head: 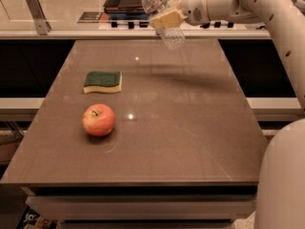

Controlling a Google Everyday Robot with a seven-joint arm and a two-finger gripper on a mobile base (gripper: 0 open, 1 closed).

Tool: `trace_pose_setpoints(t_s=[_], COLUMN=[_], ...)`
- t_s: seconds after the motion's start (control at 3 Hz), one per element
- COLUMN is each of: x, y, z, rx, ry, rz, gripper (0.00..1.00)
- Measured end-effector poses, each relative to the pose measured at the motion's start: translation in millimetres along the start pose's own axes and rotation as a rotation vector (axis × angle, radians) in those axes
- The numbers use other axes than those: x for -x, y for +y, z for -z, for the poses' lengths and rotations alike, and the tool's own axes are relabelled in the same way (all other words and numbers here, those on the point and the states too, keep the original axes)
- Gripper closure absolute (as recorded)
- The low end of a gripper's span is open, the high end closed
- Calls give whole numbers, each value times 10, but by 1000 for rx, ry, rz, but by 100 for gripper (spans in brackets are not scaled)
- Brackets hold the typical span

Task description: Place water bottle upright

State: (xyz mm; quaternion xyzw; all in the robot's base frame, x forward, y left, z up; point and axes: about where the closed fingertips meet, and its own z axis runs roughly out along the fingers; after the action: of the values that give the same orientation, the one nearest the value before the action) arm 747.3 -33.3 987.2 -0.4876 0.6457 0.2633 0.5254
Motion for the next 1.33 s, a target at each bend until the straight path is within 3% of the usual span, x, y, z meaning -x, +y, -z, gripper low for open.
trace_pose_setpoints(t_s=[0.67, 1.33], x=[-187, -276], y=[-52, 9], z=[-24, -141], rx=[7, 1], ry=[-61, -114], rz=[-94, -130], gripper=[100, 100])
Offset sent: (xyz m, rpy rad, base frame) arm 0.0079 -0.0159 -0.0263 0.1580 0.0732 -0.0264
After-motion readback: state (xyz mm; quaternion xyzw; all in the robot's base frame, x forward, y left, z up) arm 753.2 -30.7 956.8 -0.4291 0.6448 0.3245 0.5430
